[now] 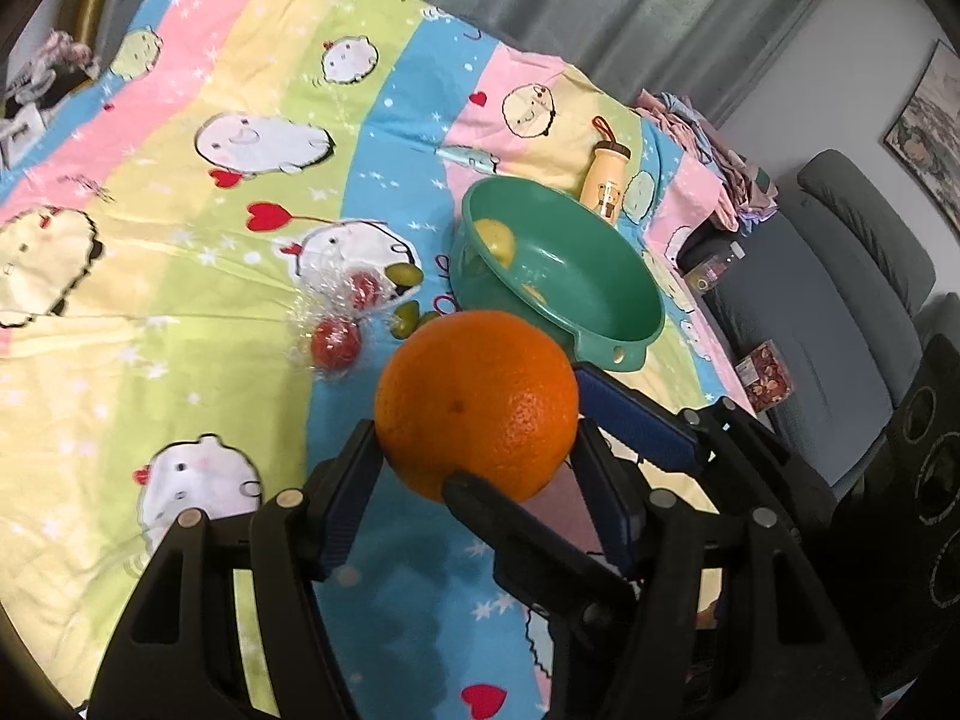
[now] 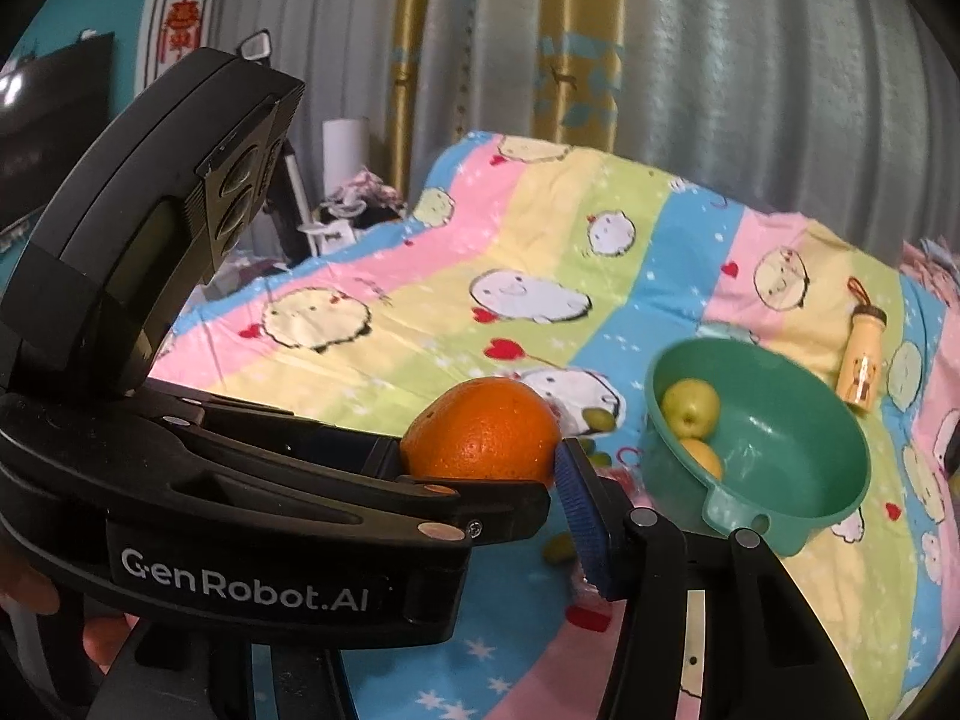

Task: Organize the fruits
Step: 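Carry the orange into the green basin and open the right gripper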

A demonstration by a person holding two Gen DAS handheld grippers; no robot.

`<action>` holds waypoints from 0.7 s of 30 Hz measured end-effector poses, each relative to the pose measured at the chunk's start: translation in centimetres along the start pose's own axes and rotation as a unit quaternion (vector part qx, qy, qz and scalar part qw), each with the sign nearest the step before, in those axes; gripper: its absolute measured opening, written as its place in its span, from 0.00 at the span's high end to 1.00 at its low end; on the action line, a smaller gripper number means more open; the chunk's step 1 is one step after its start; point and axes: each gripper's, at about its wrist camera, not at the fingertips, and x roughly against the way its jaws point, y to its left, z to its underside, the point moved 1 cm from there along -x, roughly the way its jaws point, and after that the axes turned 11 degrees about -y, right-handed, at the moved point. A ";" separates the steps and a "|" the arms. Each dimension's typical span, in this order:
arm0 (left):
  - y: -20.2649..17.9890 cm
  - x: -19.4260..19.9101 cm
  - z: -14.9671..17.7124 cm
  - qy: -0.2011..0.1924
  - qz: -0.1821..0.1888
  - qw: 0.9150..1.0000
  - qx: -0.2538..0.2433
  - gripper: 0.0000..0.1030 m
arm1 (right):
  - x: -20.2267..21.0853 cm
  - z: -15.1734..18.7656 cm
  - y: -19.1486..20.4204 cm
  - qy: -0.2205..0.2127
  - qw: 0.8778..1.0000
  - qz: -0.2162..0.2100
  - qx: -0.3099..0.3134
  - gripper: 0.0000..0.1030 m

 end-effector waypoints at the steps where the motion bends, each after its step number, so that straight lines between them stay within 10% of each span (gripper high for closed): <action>1: -0.1 0.5 0.0 -0.004 -0.007 1.000 -0.007 0.37 | 0.2 -0.2 0.3 -0.005 1.000 -0.004 0.001 0.46; 21: -2.3 4.9 -2.5 -0.043 -0.105 0.990 -0.080 0.37 | 1.9 -3.2 1.5 -0.089 0.994 -0.063 -0.013 0.46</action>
